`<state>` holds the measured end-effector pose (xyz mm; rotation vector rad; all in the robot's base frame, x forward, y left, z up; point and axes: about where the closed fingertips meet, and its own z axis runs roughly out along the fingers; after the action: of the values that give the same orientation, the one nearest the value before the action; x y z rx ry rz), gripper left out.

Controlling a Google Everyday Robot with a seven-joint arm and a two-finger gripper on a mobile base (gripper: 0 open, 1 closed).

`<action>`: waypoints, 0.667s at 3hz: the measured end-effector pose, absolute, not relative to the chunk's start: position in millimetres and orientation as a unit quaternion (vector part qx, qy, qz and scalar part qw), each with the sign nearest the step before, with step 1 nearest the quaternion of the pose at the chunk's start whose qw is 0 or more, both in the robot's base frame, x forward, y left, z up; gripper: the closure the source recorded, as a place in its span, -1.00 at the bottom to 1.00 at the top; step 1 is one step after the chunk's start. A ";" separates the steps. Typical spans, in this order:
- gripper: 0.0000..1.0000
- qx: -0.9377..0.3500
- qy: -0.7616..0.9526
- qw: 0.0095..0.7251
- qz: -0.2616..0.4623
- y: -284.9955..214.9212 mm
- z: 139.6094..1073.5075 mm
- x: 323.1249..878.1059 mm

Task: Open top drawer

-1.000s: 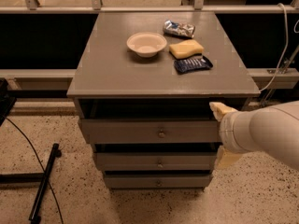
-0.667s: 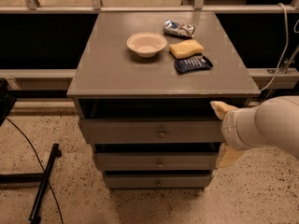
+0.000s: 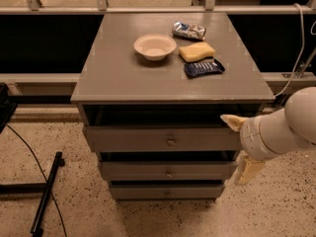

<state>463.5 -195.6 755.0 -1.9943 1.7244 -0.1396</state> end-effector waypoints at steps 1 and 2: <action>-1.00 -0.734 0.631 0.251 -0.033 -198.3 745.0 466.5; -1.00 -0.735 0.629 0.250 -0.032 -197.7 742.6 467.2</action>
Offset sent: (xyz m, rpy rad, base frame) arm 0.0077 -0.0089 -0.0236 0.0650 0.0529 0.0276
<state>467.2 -197.7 742.6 -2.0016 1.7120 -0.0879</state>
